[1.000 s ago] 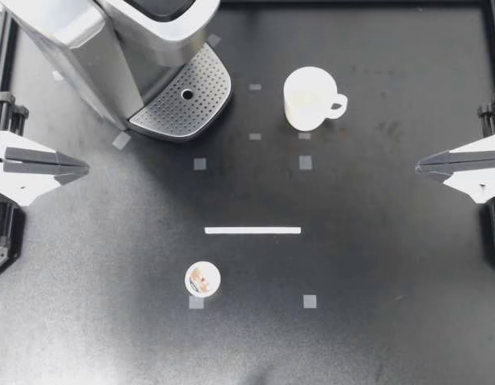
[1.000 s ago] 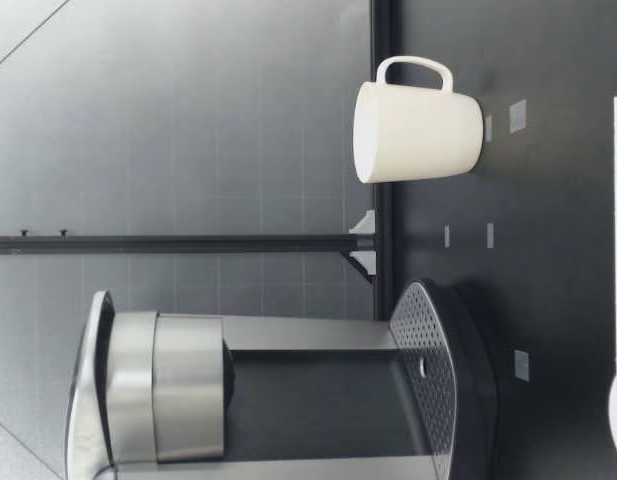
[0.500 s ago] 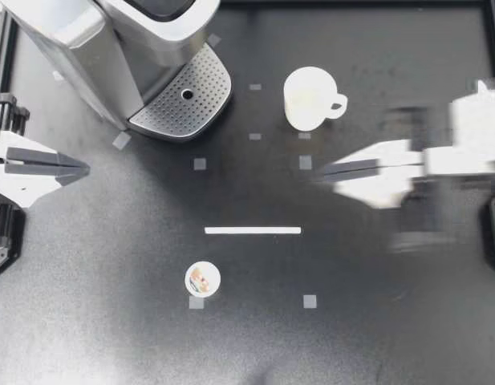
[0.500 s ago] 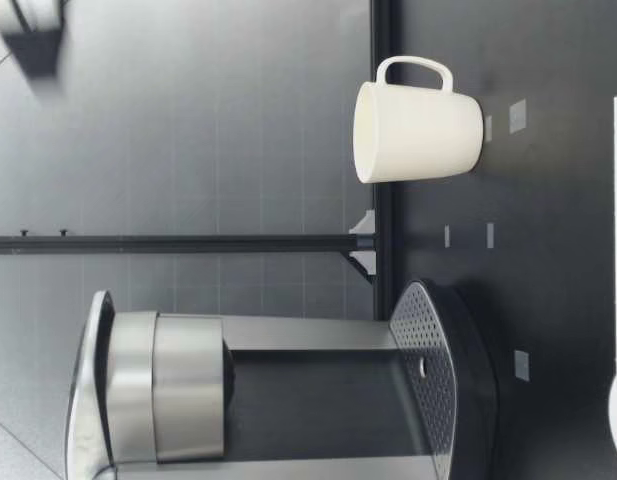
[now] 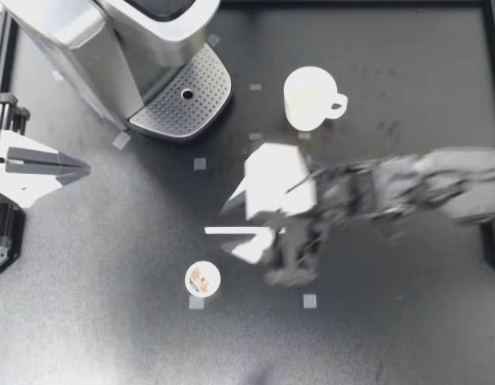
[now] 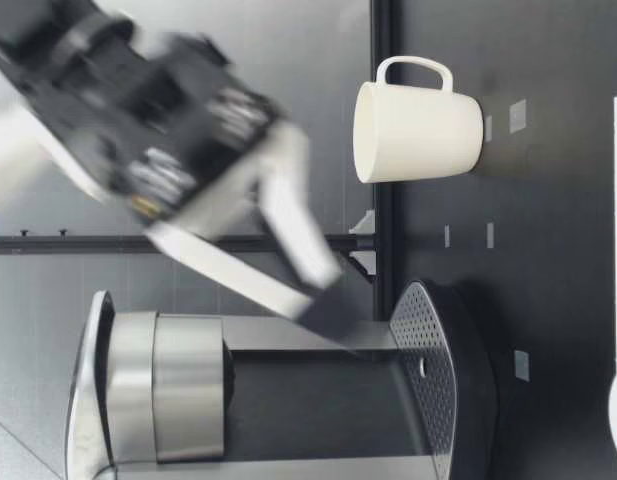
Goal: Place the coffee capsule inside the capsule container, then place the cup onto the center of the cup tray.
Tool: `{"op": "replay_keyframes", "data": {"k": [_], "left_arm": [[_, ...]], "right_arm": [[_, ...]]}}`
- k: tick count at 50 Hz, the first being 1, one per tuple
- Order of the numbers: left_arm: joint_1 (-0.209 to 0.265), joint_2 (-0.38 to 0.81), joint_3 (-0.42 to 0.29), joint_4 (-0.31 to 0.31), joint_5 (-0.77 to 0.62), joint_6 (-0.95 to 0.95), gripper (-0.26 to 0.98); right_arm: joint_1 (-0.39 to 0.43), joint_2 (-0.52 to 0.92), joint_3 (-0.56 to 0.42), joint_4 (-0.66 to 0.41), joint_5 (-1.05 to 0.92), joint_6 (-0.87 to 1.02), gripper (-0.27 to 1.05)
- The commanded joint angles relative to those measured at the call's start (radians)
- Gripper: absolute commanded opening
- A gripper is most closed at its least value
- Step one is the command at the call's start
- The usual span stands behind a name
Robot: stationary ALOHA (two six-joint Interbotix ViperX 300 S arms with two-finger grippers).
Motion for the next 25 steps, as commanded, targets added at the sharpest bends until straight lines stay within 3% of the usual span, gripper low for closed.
{"op": "replay_keyframes", "data": {"k": [1, 8, 25], "left_arm": [[0.003, 0.011, -0.008, -0.003, -0.003, -0.002, 0.06], [0.002, 0.017, 0.003, -0.003, -0.003, 0.0, 0.06], [0.002, 0.025, 0.009, -0.005, -0.003, 0.0, 0.06]], "right_arm": [[0.015, 0.014, -0.046, 0.0, 0.005, 0.003, 0.83], [0.046, 0.078, -0.101, 0.002, 0.038, 0.005, 0.89], [0.066, 0.192, -0.221, 0.005, 0.176, 0.034, 0.89]]}}
